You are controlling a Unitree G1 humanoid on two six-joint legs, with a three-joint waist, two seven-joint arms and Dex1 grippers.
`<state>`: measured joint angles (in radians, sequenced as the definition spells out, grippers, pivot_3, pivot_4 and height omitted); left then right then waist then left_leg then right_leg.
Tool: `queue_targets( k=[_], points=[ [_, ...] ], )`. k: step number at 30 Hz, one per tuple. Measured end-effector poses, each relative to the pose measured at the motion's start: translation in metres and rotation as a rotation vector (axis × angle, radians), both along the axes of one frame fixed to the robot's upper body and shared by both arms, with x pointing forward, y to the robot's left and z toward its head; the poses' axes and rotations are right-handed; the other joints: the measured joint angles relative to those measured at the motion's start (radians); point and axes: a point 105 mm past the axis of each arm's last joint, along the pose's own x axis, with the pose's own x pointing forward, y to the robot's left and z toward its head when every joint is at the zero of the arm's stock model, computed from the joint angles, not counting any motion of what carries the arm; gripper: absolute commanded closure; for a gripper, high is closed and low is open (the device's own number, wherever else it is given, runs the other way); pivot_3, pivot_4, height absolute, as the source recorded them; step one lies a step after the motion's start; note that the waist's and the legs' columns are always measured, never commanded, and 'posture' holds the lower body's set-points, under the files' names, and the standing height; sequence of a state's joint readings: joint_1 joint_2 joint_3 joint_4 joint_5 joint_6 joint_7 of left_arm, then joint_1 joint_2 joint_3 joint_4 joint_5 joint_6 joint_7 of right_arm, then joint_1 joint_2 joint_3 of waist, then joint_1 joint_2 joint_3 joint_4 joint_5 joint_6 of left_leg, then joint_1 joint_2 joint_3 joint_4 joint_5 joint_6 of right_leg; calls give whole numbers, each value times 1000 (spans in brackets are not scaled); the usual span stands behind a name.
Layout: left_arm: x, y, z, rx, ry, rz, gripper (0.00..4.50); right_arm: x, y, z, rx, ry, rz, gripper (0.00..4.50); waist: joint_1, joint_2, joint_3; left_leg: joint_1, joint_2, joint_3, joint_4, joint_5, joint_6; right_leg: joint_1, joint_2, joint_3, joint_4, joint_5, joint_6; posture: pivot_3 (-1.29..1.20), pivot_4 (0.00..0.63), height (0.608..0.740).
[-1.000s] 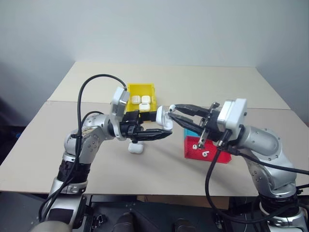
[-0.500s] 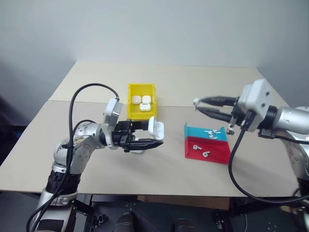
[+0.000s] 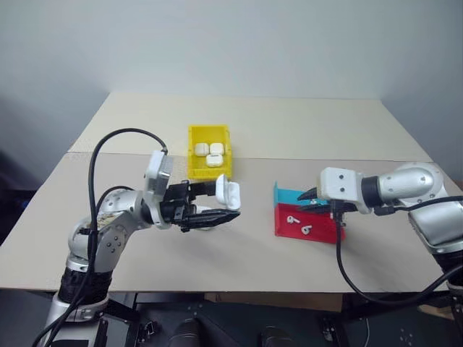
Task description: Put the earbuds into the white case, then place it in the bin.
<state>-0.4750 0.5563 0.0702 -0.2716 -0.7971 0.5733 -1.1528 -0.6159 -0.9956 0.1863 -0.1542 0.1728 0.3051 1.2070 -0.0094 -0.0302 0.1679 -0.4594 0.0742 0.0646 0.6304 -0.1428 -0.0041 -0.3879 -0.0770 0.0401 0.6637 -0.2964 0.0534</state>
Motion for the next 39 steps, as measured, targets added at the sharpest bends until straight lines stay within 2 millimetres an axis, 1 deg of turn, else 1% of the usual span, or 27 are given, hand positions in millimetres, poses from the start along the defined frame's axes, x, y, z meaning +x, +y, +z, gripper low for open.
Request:
queue_targets(
  k=[3,6,8,11,15,18,20,24,28,29,30,32,36,39],
  points=[
    [0,2,1,-5,2,5,1693,-3,-4,-2,-11,28,3,3262,2,0,0,0,0,0,0,0,0,0,0,0,0,0,0,0,150,740],
    [-1,9,2,23,-5,14,1693,-8,-18,-8,-78,59,-8,3262,3,0,0,0,0,0,0,0,0,0,0,0,0,0,0,0,150,740],
    [-2,10,2,29,-10,7,1693,-7,-23,-12,-116,54,-7,3262,3,0,0,0,0,1,0,0,0,0,0,0,0,0,0,0,150,740],
    [-2,9,2,26,-8,-3,1693,-6,-27,-22,-183,60,17,2678,0,0,0,1,0,1,0,0,0,0,0,0,0,0,0,0,150,740],
    [-5,5,0,18,-3,-21,1693,-3,-31,-40,-269,75,57,1339,-2,0,0,1,0,1,0,0,0,0,0,0,0,0,0,0,150,740],
    [-9,1,-1,17,-8,-35,1693,2,-29,-48,-312,76,92,1339,-4,0,0,1,0,1,0,0,0,0,0,0,0,0,0,0,150,740],
    [-11,0,-2,16,-6,-36,1693,10,-26,-53,-345,59,117,1339,-5,0,0,1,0,1,0,0,0,0,1,0,1,0,0,0,150,740],
    [-13,-1,-5,16,0,-34,1693,19,-21,-61,-372,62,148,1339,-3,0,0,1,0,1,0,0,0,0,0,0,0,0,0,0,150,740],
    [-15,-1,-6,17,-1,-27,1693,25,-15,-61,-415,72,205,1339,-2,0,0,1,0,1,0,0,0,0,0,0,0,0,0,0,150,740],
    [-15,-1,-7,17,3,-25,1693,26,-16,-61,-423,79,216,1690,-1,0,0,1,0,1,0,0,-1,0,0,0,0,0,0,0,150,740],
    [-15,-1,-8,17,6,-23,1693,26,-16,-62,-432,81,222,1866,-1,0,0,1,0,1,0,0,-1,0,0,0,0,0,0,0,150,740],
    [-17,-1,-9,17,10,-18,1693,27,-17,-65,-461,93,238,2420,-2,0,0,1,0,1,0,0,0,0,0,0,0,0,0,0,150,740],
    [-19,0,-9,16,4,-5,1693,25,-22,-71,-488,127,254,2420,-2,0,0,1,0,1,0,0,-1,0,0,0,0,0,0,0,150,740],
    [-18,2,-9,13,3,10,1693,26,-21,-71,-485,131,259,2420,-2,0,0,1,0,1,0,0,-1,0,0,0,1,0,0,0,150,740]
  ],
)
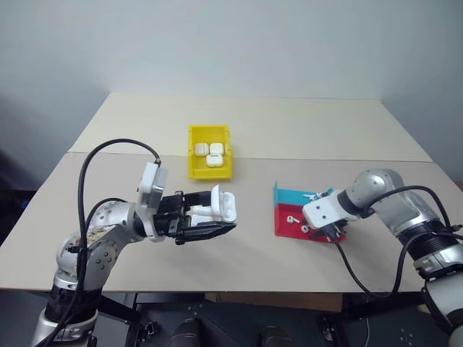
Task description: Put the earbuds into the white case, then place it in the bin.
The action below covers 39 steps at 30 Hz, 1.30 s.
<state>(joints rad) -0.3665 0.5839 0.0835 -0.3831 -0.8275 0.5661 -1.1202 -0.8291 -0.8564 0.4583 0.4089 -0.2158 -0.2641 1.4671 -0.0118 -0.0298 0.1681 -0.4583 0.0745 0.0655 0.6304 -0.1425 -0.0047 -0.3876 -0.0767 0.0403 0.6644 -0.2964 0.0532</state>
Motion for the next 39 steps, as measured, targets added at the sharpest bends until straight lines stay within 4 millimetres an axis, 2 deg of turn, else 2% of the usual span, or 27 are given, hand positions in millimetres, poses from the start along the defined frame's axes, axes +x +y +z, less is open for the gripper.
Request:
queue_targets(
  k=[11,14,15,33,36,39],
  points=[
    [-1,0,0,0,-3,14,1693,4,7,-1,9,2,13,2420,0,0,0,0,0,0,0,0,0,0,0,0,0,0,0,0,150,740],
    [-1,0,0,0,-3,15,1693,3,6,-2,1,10,16,2963,0,0,0,0,0,0,0,0,0,0,0,0,0,0,0,0,150,740],
    [-1,0,0,0,-3,16,1693,2,6,-2,-1,12,16,3294,0,0,0,0,0,0,0,0,0,0,0,0,0,0,0,0,150,740],
    [-2,0,0,0,-3,14,1693,5,5,-2,-7,-5,-12,3294,0,0,0,1,0,0,0,0,0,1,0,0,0,0,0,0,150,740],
    [-2,0,0,1,-3,14,1693,6,4,-2,-7,-1,-21,3827,0,0,0,1,0,0,0,0,0,1,0,0,0,0,0,0,150,740],
    [-2,0,-1,3,-3,14,1693,6,5,-1,-5,-1,-26,3898,0,0,0,1,0,0,0,0,0,1,0,0,0,0,0,0,150,740]
  ],
)
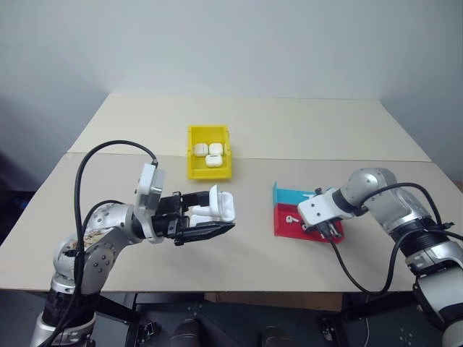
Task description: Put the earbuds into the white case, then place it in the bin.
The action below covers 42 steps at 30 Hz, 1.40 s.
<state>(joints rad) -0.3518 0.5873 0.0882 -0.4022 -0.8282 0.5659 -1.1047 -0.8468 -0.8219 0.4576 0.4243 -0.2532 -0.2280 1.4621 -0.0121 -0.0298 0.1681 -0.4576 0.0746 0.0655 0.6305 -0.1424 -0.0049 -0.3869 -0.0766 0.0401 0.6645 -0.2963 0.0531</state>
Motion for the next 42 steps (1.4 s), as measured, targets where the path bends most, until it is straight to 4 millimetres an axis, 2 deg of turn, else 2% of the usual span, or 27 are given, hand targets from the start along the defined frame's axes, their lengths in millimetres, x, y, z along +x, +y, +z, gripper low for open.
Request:
queue_targets(
  k=[8,23,30,33,36,42],
  points=[
    [0,0,0,4,-1,-4,1693,0,2,1,10,1,-11,3898,0,0,0,0,0,0,0,0,0,0,0,0,0,0,0,0,150,740],
    [1,0,4,4,-15,-31,1693,-3,8,2,139,43,-133,3898,0,0,0,0,0,0,0,0,0,0,0,0,0,0,0,0,150,740],
    [0,0,4,4,-14,-37,1693,-2,10,14,217,32,-175,3898,0,0,0,0,0,0,0,0,0,0,0,0,0,0,0,0,150,740],
    [0,0,4,4,-15,-39,1693,-3,9,20,229,25,-191,3296,1,0,0,0,0,0,0,0,0,0,0,0,0,0,0,0,150,740],
    [0,0,4,4,-16,-39,1693,-4,15,26,261,33,-211,2300,1,0,0,0,0,0,0,0,0,0,0,0,0,0,0,0,150,740],
    [0,-1,5,4,-19,-42,1693,-1,19,23,269,53,-322,2300,1,0,0,0,0,0,0,0,0,-1,0,0,0,0,0,0,150,740]
  ],
)
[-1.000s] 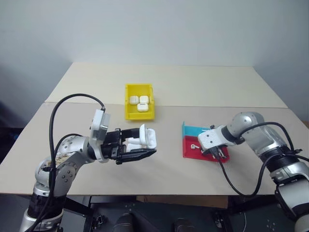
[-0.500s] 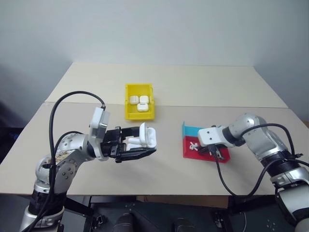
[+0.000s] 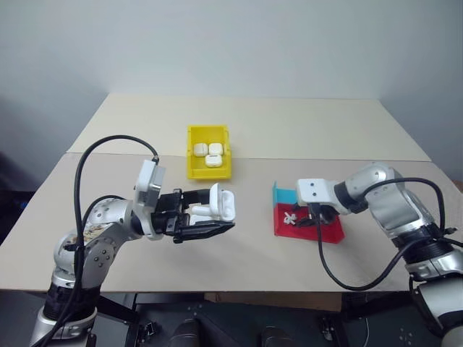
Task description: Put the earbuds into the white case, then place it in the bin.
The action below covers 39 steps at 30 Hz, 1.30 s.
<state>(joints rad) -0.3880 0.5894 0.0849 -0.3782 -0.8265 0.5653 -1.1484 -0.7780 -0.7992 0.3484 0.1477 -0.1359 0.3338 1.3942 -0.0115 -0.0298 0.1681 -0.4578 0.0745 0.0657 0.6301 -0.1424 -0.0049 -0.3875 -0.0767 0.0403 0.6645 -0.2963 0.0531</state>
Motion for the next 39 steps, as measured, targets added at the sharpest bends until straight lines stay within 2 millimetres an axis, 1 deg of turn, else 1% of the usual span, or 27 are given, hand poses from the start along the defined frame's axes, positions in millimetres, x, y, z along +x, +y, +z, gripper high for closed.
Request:
queue_targets(
  k=[3,9,13,21,28,32,35,38,39],
  points=[
    [0,0,0,0,0,1,1693,-1,2,-1,10,32,-42,2300,0,0,0,0,0,0,0,0,0,0,0,0,0,0,0,0,150,740],
    [0,0,0,0,0,3,1693,-5,10,-6,3,63,-60,2300,0,0,0,0,0,0,0,0,0,0,0,0,0,0,0,0,150,740],
    [1,0,0,-1,1,6,1693,-4,11,-13,-25,67,-68,2300,0,0,0,0,0,0,0,0,0,0,0,0,0,0,0,0,150,740],
    [1,1,-2,1,8,14,1693,2,9,-18,-31,64,-98,2300,0,0,0,0,0,0,0,0,0,0,0,0,0,0,0,0,150,740],
    [2,2,-2,2,10,26,1693,6,12,-7,-24,29,-86,2300,0,0,0,0,0,0,0,0,0,0,0,0,0,0,0,0,150,740],
    [2,2,-2,3,11,27,1693,7,12,-6,-15,32,-94,2300,0,0,0,0,0,0,0,0,0,0,0,0,0,0,0,0,150,740],
    [2,2,-2,3,11,27,1693,3,12,-1,18,52,-106,2300,0,0,0,0,0,0,0,0,0,0,0,0,0,0,0,0,150,740],
    [1,3,-2,3,10,27,1693,-6,9,8,36,51,-96,2300,1,0,0,0,0,0,0,0,0,0,0,0,0,0,0,0,150,740],
    [1,3,-2,3,10,27,1693,-10,7,6,32,52,-93,2464,2,0,0,0,0,0,0,0,0,0,0,0,-1,0,0,0,150,740]
  ],
)
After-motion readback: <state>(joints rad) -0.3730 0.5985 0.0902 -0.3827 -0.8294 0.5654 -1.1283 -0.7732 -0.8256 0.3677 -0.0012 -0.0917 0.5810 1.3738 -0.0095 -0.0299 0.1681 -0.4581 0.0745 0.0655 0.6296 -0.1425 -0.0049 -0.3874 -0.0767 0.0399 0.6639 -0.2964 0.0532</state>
